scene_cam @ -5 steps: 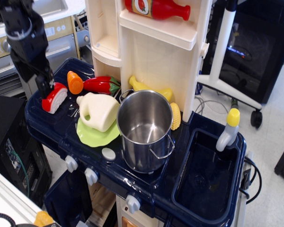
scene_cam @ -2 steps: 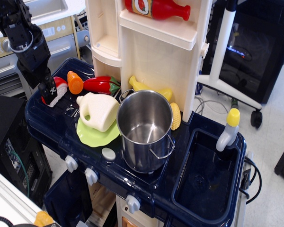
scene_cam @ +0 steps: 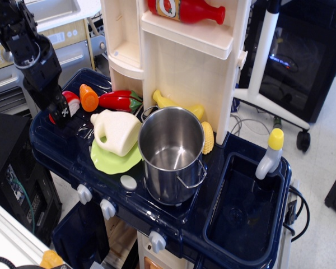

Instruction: Put sushi in pot or pan

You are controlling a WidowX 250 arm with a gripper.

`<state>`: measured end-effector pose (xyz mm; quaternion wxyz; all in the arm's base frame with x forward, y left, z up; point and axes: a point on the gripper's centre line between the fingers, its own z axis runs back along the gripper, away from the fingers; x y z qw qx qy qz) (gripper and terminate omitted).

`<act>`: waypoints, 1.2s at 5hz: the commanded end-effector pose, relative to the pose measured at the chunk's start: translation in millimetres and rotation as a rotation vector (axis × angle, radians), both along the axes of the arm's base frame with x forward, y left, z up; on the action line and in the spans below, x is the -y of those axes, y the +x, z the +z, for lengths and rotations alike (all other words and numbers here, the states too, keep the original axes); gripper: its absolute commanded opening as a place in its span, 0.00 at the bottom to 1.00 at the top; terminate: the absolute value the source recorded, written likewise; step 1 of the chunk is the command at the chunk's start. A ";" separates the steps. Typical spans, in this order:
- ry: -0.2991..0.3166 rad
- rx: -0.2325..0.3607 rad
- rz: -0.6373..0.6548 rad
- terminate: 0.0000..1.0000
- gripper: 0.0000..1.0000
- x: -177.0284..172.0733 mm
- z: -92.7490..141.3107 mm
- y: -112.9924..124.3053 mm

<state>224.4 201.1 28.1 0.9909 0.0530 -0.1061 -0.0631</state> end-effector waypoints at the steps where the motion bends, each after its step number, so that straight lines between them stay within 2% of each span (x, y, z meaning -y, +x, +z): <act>1: 0.008 0.032 -0.031 0.00 1.00 -10.5 4.6 11.9; 2: -0.017 0.003 -0.019 0.00 0.00 -12.8 8.2 17.6; 3: 0.044 -0.023 0.021 0.00 0.00 -4.2 28.0 8.2; 4: 0.119 -0.083 0.075 0.00 0.00 15.5 66.7 -11.3; 5: 0.083 -0.162 0.146 0.00 0.00 64.3 114.6 -9.0; 6: 0.079 -0.165 0.128 0.00 0.00 114.2 117.1 -6.1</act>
